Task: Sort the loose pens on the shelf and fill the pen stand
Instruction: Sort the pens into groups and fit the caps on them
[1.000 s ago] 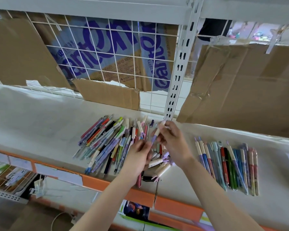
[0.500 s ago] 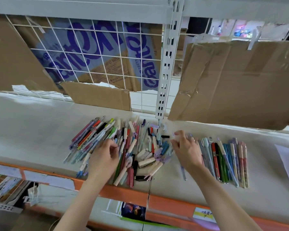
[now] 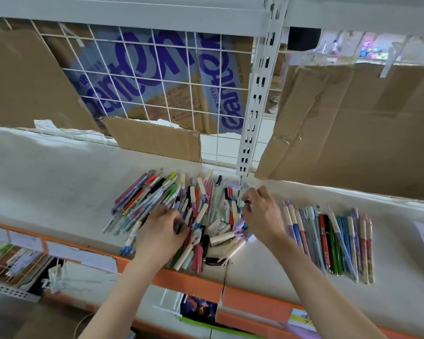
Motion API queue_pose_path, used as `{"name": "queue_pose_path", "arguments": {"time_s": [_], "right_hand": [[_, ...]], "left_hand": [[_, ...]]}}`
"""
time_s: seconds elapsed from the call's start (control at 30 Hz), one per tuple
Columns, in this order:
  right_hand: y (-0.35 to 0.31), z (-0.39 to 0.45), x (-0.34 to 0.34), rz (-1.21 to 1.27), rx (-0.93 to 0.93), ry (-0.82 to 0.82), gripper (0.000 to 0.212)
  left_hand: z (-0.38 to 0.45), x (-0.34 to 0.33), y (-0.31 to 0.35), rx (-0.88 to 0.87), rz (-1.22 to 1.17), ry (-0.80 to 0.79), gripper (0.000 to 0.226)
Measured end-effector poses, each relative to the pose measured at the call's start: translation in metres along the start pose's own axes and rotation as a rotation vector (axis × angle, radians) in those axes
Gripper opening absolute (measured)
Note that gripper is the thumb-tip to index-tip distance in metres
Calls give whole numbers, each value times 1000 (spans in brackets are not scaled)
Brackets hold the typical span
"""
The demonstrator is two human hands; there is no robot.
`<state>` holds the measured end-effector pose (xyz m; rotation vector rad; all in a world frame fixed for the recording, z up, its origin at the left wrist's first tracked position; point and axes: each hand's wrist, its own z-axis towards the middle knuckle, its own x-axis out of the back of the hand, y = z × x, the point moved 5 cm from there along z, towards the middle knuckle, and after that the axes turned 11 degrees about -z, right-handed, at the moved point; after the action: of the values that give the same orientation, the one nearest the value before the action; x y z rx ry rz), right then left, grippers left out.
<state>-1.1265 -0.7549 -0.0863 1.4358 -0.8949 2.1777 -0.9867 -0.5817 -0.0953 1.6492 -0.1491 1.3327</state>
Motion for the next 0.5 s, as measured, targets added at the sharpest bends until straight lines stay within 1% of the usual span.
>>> {"name": "queue_pose_path", "arguments": {"time_s": [0.07, 0.2, 0.3, 0.37, 0.43, 0.5], "right_hand": [[-17, 7, -4, 92, 50, -27, 12], [-38, 24, -19, 144, 67, -150, 20], [-48, 35, -32, 129, 63, -228, 21], [-52, 42, -38, 127, 30, -268, 22], [-55, 47, -42, 131, -16, -274, 22], [-58, 51, -44, 127, -39, -270, 23]], "left_hand": [[1, 1, 0, 24, 29, -32, 21], [1, 2, -4, 47, 65, -45, 22], [-1, 4, -7, 11, -11, 9, 21], [-1, 6, -7, -7, -71, 48, 24], [1, 9, -7, -12, -79, 74, 26], [2, 11, -4, -31, -53, 83, 20]]}}
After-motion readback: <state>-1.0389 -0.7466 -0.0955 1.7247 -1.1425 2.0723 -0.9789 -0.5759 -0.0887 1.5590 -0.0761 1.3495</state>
